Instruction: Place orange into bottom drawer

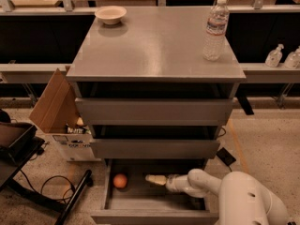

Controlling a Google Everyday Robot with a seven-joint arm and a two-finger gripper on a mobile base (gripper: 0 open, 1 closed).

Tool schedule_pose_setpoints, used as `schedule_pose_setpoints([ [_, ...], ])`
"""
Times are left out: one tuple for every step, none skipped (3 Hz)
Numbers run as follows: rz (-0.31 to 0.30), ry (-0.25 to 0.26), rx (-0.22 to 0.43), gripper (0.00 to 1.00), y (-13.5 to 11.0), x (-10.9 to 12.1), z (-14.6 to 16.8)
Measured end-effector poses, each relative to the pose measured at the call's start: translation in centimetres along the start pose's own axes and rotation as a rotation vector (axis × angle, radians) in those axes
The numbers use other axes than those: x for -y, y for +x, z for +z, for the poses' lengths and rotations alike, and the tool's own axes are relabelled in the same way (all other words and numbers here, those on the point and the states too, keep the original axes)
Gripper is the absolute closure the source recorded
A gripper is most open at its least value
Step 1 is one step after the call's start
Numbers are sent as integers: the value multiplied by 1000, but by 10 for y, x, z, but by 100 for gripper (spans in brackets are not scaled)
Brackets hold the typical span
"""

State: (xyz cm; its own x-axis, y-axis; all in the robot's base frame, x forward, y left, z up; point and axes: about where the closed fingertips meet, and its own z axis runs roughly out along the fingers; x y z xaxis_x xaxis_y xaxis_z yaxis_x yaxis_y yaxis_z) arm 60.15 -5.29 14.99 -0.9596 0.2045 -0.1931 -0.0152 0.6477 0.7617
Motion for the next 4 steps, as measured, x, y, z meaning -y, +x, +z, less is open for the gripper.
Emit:
schedule_pose_setpoints([
  [0,0,0,0,0,0,0],
  [0,0,0,0,0,-1,0],
  [0,0,0,0,0,-1,-1],
  [-49,54,25,0,4,-9,-37],
])
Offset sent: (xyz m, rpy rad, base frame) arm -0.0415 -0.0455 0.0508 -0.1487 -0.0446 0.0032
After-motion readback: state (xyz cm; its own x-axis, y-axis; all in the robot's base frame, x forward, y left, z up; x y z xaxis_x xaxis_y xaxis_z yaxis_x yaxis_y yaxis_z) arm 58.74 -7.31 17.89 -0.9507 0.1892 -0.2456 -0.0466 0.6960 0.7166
